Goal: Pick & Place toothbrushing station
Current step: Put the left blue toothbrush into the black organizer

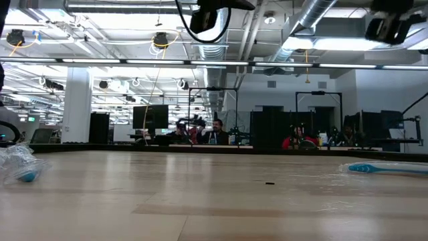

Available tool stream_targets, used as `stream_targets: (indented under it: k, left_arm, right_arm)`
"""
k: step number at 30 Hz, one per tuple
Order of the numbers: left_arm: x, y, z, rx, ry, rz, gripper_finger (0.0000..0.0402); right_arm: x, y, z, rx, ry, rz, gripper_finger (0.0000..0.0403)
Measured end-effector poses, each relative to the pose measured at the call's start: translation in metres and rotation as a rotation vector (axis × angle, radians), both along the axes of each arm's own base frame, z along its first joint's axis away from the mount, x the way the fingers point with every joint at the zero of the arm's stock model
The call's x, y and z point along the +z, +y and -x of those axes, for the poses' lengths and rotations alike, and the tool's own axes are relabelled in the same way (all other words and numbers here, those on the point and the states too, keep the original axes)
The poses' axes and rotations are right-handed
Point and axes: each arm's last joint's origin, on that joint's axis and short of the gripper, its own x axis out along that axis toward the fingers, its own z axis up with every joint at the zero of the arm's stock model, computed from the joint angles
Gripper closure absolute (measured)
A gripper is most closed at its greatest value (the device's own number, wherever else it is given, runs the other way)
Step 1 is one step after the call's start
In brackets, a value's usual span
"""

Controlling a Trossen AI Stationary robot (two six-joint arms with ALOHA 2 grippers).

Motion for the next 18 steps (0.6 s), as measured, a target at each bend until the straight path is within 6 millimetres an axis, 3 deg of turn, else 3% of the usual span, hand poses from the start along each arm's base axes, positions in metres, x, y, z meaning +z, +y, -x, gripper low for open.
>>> stream_targets:
  k: [9, 18]
  left_arm:
    - [-0.006, 0.009, 0.004, -0.068, 0.064, -0.043, 0.0321]
    - [-0.021, 0.009, 0.009, -0.106, 0.137, -0.117, 0.0321]
  right_arm:
    - [-0.014, -0.01, -0.027, 0.043, 0.165, -0.029, 0.0292]
    - [-0.006, -0.024, -0.057, 0.098, 0.378, 0.129, 0.0292]
